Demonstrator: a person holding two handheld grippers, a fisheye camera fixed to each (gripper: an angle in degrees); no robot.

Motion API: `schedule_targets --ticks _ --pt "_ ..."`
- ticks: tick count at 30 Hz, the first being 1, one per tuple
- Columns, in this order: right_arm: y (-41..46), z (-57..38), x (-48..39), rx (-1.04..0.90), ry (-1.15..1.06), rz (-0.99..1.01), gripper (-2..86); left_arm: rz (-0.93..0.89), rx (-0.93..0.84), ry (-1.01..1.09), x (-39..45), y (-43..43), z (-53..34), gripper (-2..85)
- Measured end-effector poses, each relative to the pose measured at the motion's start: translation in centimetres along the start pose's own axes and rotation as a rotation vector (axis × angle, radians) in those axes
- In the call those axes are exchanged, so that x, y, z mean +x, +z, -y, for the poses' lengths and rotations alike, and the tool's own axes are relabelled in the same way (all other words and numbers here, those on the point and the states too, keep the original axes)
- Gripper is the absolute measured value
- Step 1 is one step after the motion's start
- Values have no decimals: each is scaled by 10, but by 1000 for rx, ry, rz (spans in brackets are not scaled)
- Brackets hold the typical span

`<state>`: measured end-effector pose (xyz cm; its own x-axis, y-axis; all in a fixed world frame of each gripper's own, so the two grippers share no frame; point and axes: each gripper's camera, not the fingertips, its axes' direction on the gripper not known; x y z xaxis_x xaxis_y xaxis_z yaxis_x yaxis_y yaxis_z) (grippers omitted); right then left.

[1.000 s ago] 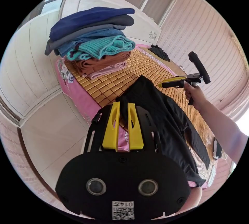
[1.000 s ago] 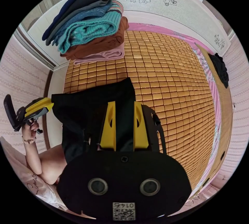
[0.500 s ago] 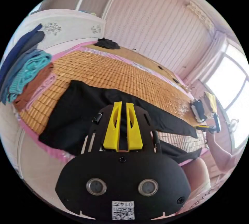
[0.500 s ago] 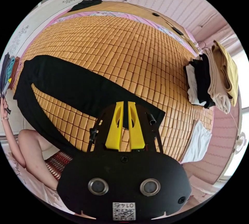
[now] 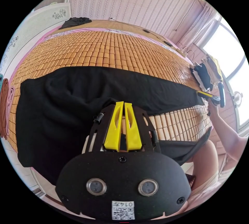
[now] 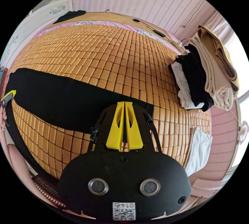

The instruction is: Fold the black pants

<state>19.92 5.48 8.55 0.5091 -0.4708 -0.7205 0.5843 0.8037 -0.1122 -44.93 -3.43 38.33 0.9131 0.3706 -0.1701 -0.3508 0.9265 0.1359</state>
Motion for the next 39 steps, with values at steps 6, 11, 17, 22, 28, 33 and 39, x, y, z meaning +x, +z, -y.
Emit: schedule_targets --ticks 6,11,17,22,28,33,39 --pt "34 3 24 -32 -9 -54 -9 114 56 32 20 5 7 -10" --pt "55 -12 48 -52 26 -33 -9 149 0 26 22 28 12 -10" --pt "67 -54 97 -37 123 119 -8 107 28 95 33 32 13 -10" --pt "27 -161 167 60 229 282 6 -19 35 224 71 30 16 -8" --pt "19 -317 213 -131 326 220 54 -418 -51 486 127 38 1 0" --pt "51 -399 227 -234 391 268 88 -385 -185 628 179 46 -12 35" --pt "68 -421 256 -100 462 408 107 -346 -318 636 242 68 -46 69"
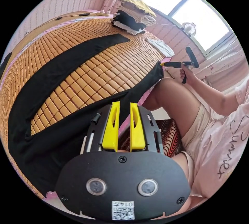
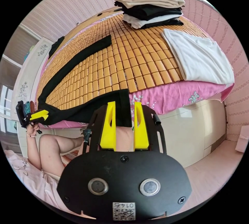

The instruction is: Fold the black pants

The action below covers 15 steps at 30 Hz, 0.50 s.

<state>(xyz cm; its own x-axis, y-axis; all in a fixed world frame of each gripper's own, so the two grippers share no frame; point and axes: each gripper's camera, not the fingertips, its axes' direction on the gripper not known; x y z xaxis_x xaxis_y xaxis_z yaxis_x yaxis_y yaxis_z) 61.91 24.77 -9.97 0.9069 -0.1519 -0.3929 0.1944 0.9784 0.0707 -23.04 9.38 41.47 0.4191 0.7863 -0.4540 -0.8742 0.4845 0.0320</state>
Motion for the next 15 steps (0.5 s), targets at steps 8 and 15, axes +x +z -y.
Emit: schedule_targets --ticks 8,15 --pt "14 5 34 -47 -53 14 17 109 -79 -35 17 41 8 4" --pt "-54 22 26 294 -259 117 8 147 149 -53 23 -11 5 -4"
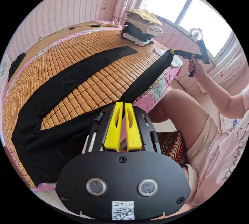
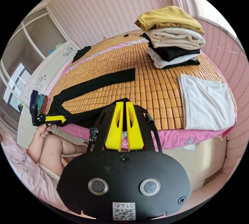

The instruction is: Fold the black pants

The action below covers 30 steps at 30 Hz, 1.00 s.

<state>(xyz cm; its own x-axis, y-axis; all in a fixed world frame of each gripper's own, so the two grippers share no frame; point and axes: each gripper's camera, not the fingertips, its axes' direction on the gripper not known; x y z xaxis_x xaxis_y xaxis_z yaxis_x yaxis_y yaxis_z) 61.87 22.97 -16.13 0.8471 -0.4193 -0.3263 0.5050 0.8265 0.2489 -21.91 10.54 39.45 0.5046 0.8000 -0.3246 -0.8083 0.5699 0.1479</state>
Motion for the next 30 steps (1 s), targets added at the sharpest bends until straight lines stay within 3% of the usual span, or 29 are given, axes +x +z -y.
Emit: schedule_targets --ticks 3,11,21,24,30 --pt "-28 0 11 158 -32 54 21 -58 120 0 0 -23 3 17" --pt "23 -58 69 -136 273 -3 59 -153 -58 -56 -10 23 -5 65" --pt "72 11 31 -200 179 -191 80 4 -81 -101 -24 31 2 64" --pt "98 28 32 -297 226 -165 61 6 -97 -105 -24 38 0 52" --pt "91 52 10 -307 151 -216 2 16 -144 -64 -20 31 3 39"
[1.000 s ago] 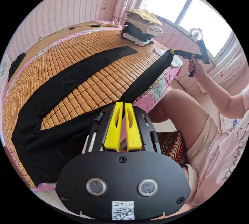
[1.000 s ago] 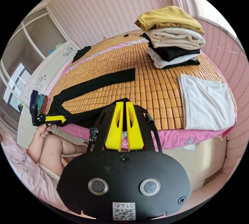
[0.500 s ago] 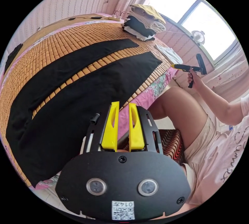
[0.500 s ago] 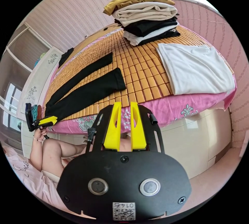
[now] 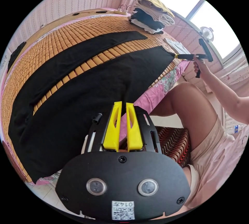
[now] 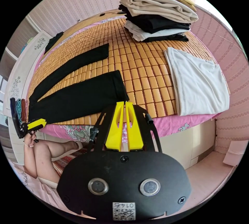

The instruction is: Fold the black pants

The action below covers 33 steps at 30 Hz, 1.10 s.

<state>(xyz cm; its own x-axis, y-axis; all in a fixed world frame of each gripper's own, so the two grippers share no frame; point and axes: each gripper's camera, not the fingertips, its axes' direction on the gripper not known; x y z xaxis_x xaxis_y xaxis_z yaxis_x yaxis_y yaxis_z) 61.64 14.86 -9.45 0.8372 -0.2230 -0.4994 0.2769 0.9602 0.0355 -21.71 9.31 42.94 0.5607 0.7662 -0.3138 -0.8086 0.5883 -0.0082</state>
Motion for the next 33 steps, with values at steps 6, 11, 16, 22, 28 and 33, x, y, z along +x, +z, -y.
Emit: schedule_targets --ticks 6,11,16,22,28,33 --pt "-9 24 -24 -75 -54 -147 -6 0 16 0 -5 -15 0 49" --pt "-25 65 -76 -4 -221 -153 -9 16 89 -115 -29 -50 -6 49" --pt "3 144 -144 -44 -349 -146 -9 99 156 -220 -62 -81 -15 49" --pt "26 224 -174 -61 -326 -164 -10 176 189 -316 -127 -126 -25 48" --pt "48 263 -186 -91 -335 -210 -10 282 169 -425 -191 -139 -15 48" --pt "47 278 -194 -110 -429 -256 -10 304 117 -441 -230 -127 6 47"
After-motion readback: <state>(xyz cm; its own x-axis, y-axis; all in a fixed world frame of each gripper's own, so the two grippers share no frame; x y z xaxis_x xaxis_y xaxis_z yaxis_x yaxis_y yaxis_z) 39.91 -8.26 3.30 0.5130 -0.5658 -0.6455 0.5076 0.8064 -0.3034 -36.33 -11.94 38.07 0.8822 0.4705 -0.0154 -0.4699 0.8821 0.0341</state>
